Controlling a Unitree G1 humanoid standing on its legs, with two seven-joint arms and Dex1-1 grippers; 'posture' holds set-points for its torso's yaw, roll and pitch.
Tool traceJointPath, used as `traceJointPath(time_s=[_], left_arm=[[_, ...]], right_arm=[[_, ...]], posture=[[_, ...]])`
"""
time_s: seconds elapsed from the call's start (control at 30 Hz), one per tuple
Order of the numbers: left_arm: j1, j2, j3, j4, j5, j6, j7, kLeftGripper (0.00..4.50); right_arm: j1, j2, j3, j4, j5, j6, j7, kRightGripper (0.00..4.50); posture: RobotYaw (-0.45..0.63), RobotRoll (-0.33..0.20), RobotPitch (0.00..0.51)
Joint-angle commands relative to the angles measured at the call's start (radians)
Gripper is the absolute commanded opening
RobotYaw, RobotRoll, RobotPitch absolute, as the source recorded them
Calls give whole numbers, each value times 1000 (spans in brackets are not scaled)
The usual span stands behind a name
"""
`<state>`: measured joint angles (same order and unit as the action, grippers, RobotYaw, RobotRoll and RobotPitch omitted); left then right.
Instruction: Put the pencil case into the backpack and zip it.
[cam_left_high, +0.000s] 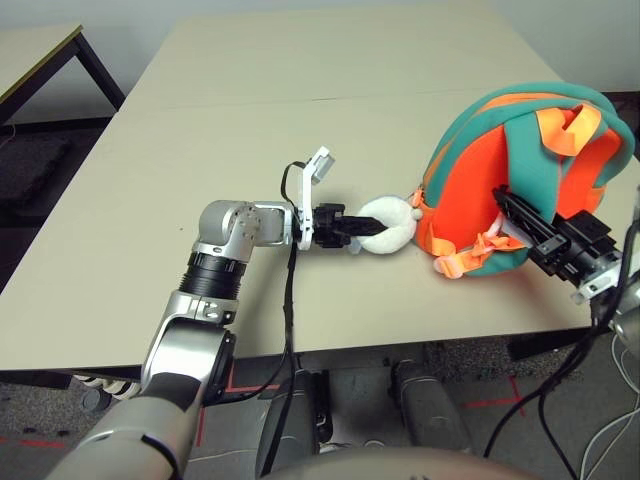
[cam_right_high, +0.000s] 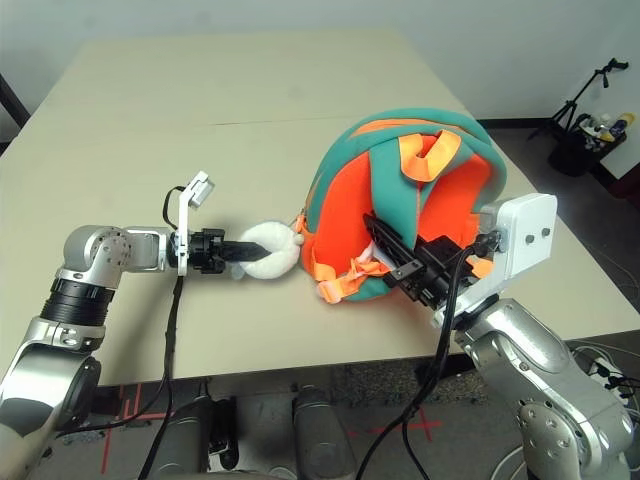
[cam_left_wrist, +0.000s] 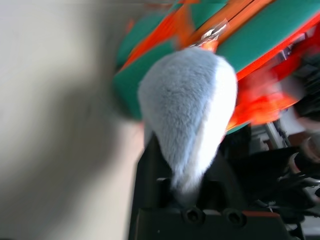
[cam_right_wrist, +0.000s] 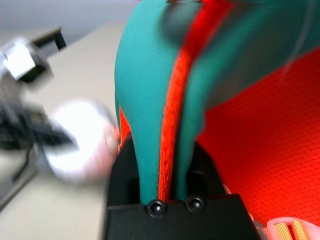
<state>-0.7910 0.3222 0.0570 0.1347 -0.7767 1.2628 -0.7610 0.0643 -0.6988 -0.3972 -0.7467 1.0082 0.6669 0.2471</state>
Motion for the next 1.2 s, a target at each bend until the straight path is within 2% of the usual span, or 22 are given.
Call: traceJointPath(time_s=[0.03, 0.1, 0.17, 0.23, 0.27, 0.3, 0.37, 0.4, 0.5, 0.57, 0.63, 0.77, 0.93, 1.0, 1.07, 1.2], left_arm=[[-21, 51, 97, -124, -102, 123, 18, 2201], [-26, 121, 173, -206, -200, 268, 6, 2921], [-14, 208, 205, -242, -305, 343, 0, 3600], [29, 355, 188, -257, -445, 352, -21, 4286], [43, 404, 180, -259, -500, 352, -19, 4500], [66, 460, 177, -256, -560, 352, -20, 4500], [103, 521, 194, -243, -633, 352, 1, 4500], [115, 529, 217, -230, -626, 352, 29, 4500], [123, 491, 279, -172, -467, 228, 196, 4500], [116, 459, 292, -129, -346, 109, 301, 4500], [118, 428, 293, -105, -232, -29, 359, 4500], [158, 397, 219, -90, -8, -312, 351, 4500], [201, 298, 210, -8, 196, -577, 441, 4500], [239, 276, 204, 26, 310, -722, 500, 4500], [280, 264, 194, 34, 414, -857, 545, 4500], [381, 206, 224, 33, 512, -1024, 630, 4500]], right_arm=[[23, -56, -90, -13, 169, 75, -46, 2179], [74, -138, -185, -10, 381, 130, -121, 2858], [132, -222, -270, 6, 561, 157, -183, 3478], [204, -303, -376, 31, 705, 189, -211, 4111], [233, -332, -412, 40, 756, 198, -222, 4432], [285, -359, -470, 54, 833, 219, -235, 4473], [379, -391, -579, 84, 939, 265, -229, 4473], [424, -399, -640, 112, 960, 297, -204, 4473], [515, -424, -807, 247, 955, 393, -149, 4473], [513, -434, -852, 348, 877, 402, -124, 4473], [483, -440, -831, 431, 698, 364, -59, 4473], [340, -450, -618, 576, 346, 183, 60, 4473], [14, -378, -331, 775, 83, 6, 106, 4473], [-98, -356, -208, 888, -69, -95, 168, 4473], [-201, -325, -131, 996, -176, -187, 218, 4473], [-350, -267, -65, 1181, -310, -293, 278, 4473]], posture=[[-243, 0, 83], [-251, 0, 81], [-259, 0, 81], [-264, 0, 78], [-264, 0, 78], [-260, 0, 75], [-255, 0, 71], [-251, 0, 69], [-242, 0, 62], [-231, 0, 55], [-217, 0, 47], [-191, 0, 34], [-158, 0, 34], [-135, 0, 36], [-126, 0, 38], [-101, 0, 56]])
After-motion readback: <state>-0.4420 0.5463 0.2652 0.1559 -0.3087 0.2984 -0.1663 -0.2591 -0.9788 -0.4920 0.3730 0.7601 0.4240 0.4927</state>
